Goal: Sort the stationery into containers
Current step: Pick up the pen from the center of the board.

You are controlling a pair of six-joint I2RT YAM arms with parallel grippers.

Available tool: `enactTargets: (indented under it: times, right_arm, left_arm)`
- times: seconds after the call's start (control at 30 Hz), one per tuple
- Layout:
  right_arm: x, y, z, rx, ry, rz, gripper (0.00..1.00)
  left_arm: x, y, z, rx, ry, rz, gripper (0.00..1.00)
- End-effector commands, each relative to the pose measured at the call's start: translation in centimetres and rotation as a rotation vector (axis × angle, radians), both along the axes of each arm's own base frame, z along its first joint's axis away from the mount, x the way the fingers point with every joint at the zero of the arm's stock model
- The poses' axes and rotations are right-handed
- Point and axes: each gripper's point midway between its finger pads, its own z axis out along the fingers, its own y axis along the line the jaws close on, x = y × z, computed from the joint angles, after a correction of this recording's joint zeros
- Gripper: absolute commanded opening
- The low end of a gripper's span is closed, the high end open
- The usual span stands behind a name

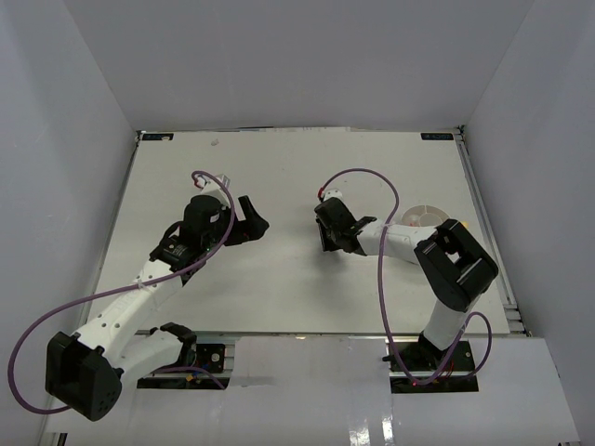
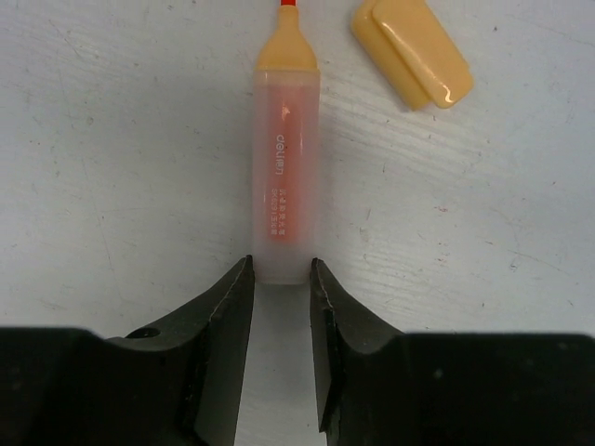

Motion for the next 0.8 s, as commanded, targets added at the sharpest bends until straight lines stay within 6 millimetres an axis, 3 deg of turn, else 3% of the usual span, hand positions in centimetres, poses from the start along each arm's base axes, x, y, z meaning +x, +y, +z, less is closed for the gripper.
enactTargets:
  times: [0.0,0.1,0.2,0.4,0.43,0.6,0.77]
  right_arm:
    - [0.6,0.5,0.1,0.016,-0.037,0.000,0.23]
    - [0.7,0.5,0.3,0.017,-0.044,0.011,0.09]
    - [0.4,0.9,1.7,0.055,-0.078,0.038,0.08]
    - [-0.2,3.1,8.3,0.210,-0.248,0.096,0.08]
    - [-0.3,3.8,10.3,0.261,-0.298,0.108,0.08]
    - [-1.4,5.3,14.8,0.393,-0.417,0.136,0.08]
    - [-2.9,6.8,18.1,0.504,-0.501,0.152,0.08]
  left_arm:
    - [-0.4,-0.7,0.4,-0.049,0.004,-0.027,0.98]
    - [-0.5,-1.1,0.5,-0.063,0.005,-0.041,0.98]
    - [-0.5,-1.6,0.9,-0.093,0.001,-0.056,0.98]
    - [-0.1,-3.6,2.3,-0.215,0.011,-0.091,0.98]
    - [0.0,-4.3,2.7,-0.251,0.014,-0.106,0.98]
    - [0.7,-5.6,4.1,-0.337,-0.004,-0.126,0.98]
    - [1.6,-6.7,6.8,-0.371,-0.123,-0.133,0.98]
